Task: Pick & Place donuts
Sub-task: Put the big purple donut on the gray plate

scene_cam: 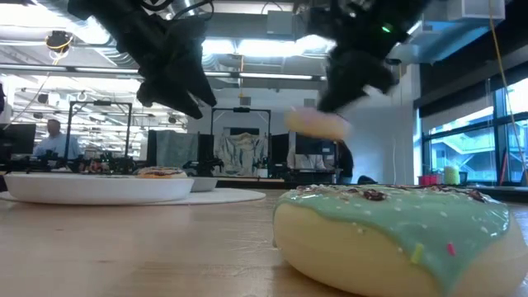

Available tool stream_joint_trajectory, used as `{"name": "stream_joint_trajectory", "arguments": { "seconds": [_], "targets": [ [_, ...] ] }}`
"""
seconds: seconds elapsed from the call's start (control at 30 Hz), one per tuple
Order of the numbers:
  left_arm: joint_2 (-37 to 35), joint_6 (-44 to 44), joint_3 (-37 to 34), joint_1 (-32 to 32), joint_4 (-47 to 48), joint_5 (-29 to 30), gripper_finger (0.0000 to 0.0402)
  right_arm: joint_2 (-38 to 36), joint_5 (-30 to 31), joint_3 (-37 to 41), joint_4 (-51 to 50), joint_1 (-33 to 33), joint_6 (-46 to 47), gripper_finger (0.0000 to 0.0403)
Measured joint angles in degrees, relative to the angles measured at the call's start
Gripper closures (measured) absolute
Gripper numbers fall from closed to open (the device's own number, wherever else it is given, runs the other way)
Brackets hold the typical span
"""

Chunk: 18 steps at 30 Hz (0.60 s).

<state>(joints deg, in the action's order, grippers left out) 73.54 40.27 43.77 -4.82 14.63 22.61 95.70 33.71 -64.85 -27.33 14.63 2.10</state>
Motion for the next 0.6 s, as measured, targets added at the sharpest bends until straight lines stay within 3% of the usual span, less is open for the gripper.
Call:
{"name": "stream_joint_trajectory", "arguments": {
  "seconds": [0.23,0.6],
  "targets": [
    [0.0,5.0,0.0,0.0,-5.8,0.2,0.0169,-0.1,8.6,-2.9,10.3,-2.1,-7.1,0.0372],
    [0.0,0.5,0.0,0.0,-18.4,-0.1,0.0169,0.8,7.4,-3.0,15.9,-6.3,-4.8,0.037]
  ]
}}
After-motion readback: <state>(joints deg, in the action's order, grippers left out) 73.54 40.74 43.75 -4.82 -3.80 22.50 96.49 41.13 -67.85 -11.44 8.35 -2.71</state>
